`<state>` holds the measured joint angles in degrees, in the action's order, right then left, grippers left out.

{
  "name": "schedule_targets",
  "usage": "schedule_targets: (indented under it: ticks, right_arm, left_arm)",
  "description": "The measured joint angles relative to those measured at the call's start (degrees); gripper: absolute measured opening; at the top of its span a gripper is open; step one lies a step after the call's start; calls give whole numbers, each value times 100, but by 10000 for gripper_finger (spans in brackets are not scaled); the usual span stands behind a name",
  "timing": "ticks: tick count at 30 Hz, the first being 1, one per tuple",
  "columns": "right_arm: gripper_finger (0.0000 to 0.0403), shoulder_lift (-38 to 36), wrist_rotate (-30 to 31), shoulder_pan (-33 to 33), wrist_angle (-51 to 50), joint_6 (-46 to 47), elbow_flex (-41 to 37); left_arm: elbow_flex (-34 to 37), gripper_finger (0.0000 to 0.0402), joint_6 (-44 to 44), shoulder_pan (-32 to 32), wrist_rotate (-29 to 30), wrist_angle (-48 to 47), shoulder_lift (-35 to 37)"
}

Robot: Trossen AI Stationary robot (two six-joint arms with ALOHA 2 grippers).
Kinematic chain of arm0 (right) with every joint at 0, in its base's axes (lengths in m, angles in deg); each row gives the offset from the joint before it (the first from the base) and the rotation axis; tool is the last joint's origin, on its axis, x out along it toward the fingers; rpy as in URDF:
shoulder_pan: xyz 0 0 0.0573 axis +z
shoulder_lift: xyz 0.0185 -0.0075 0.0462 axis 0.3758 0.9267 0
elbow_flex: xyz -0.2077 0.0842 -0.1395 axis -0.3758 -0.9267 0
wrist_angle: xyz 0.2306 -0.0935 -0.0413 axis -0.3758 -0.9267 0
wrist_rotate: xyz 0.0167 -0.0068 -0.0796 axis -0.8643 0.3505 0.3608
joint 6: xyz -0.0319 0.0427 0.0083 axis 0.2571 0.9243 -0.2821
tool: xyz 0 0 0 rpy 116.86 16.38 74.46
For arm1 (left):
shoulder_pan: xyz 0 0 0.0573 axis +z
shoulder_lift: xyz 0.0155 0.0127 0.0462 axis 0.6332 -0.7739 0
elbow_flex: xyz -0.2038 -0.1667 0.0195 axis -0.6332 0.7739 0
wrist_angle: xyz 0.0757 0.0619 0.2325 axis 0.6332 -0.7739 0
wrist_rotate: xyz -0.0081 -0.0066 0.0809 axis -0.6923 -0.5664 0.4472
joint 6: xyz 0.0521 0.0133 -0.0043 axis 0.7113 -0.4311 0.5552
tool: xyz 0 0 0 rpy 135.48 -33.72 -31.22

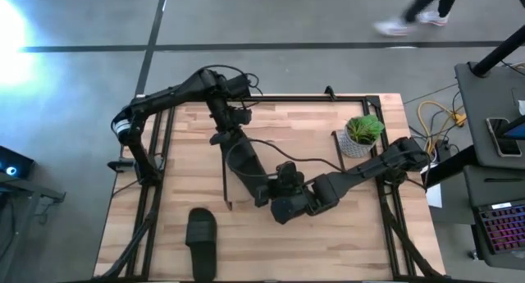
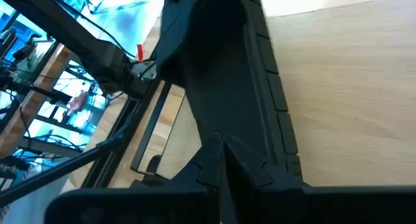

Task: Pick and place slides into the shelf
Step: Put the left black slide on the shelf

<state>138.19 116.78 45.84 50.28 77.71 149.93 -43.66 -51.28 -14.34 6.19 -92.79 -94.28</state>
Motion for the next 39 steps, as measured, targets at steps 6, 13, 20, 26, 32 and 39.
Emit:
schedule_targets:
  ticks: [6, 13, 20, 26, 32, 39]
  right_arm:
    - [8, 0, -159, -17, 302, 2, -243]
    - [8, 2, -290, -31, 419, 275, -542]
    - [9, 2, -432, -31, 420, 453, -747]
    - [9, 2, -441, -31, 420, 459, -754]
    - [9, 2, -327, -30, 419, 449, -754]
    - [9, -255, 69, -28, 351, 72, -626]
  left_arm:
    - [-63, 91, -115, -2, 187, 184, 0]
    - [-179, 132, -255, 0, 588, 229, 5]
    - [-429, 142, -241, 0, 894, 245, 20]
    - [-748, 142, -238, 13, 2030, 242, 72]
    - [-933, 142, -241, 36, 2658, 240, 341]
    - [-531, 142, -526, 98, 2668, 265, 737]
